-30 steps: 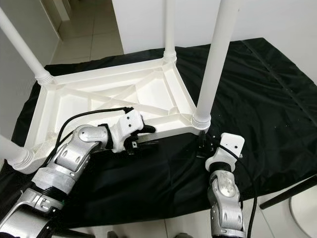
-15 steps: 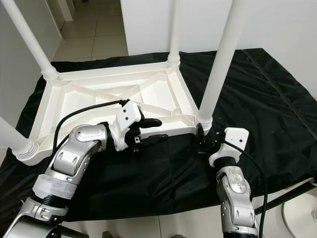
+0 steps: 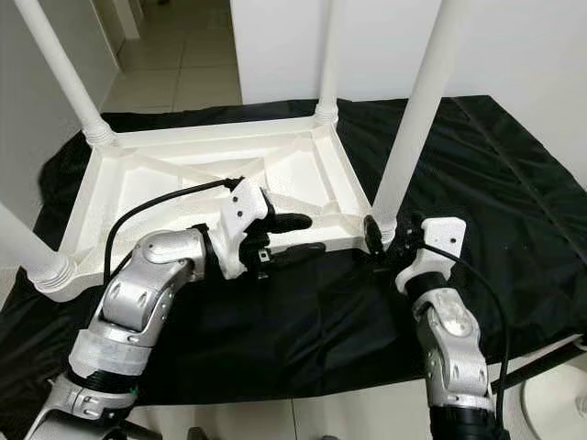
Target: Building children table
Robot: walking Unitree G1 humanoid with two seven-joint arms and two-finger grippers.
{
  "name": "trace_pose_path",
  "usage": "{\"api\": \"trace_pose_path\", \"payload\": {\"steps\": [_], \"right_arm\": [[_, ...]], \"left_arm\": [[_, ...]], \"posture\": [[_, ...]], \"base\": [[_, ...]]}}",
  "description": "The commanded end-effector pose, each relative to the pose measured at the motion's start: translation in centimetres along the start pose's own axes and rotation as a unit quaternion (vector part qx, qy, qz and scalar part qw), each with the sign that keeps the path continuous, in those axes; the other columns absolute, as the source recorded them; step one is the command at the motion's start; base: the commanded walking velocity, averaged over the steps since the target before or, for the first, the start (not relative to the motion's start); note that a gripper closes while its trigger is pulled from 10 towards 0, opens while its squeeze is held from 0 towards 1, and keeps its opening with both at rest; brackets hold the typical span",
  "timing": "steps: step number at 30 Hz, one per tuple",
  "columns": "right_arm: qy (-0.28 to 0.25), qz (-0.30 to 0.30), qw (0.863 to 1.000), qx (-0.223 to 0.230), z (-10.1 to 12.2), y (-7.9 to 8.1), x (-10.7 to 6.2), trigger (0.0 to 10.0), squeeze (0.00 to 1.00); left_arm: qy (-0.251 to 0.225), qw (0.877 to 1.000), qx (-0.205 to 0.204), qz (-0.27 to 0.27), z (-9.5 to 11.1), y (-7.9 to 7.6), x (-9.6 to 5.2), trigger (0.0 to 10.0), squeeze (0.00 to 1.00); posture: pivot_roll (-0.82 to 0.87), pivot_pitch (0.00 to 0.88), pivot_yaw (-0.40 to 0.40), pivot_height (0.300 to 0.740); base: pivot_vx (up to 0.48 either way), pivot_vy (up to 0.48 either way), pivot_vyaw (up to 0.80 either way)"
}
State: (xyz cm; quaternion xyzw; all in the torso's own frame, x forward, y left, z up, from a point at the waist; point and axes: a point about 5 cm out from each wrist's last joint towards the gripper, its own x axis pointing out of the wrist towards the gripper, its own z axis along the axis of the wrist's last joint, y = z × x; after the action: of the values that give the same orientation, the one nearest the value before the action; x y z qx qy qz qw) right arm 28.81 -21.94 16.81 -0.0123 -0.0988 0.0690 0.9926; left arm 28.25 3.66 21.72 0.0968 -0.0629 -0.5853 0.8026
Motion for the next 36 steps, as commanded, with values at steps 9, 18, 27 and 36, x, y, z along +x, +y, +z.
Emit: {"api": "trace_pose_path", "payload": {"steps": [9, 18, 27, 36], "right_arm": [[0.017, 0.01, 1.0, -0.011, -0.4, -0.7, 2.2, 10.0, 0.0], [0.048, 0.051, 0.997, -0.036, -1.3, -0.6, 4.2, 10.0, 0.0], [0.061, 0.067, 0.994, -0.053, -1.7, -0.9, 5.5, 10.0, 0.0], [0.083, 0.074, 0.992, -0.063, -2.4, -1.5, 5.9, 1.6, 0.0]], "left_arm": [[0.021, 0.993, -0.008, 0.119, -0.4, 0.0, 0.3, 10.0, 0.0], [0.033, 0.993, -0.017, 0.111, -0.6, -1.1, 0.9, 10.0, 0.0], [0.031, 0.993, -0.023, 0.109, -0.4, -1.5, 1.2, 10.0, 0.0], [0.028, 0.993, -0.026, 0.112, -0.1, -1.6, 1.4, 10.0, 0.0]], "posture": [[-0.07, 0.01, 0.011, 0.74], [-0.06, 0.014, 0.012, 0.74], [-0.06, 0.015, 0.012, 0.74], [-0.05, 0.022, 0.008, 0.74]], "base": [[0.0, 0.0, 0.0], [0.0, 0.0, 0.0], [0.0, 0.0, 0.0], [0.0, 0.0, 0.0]]}}
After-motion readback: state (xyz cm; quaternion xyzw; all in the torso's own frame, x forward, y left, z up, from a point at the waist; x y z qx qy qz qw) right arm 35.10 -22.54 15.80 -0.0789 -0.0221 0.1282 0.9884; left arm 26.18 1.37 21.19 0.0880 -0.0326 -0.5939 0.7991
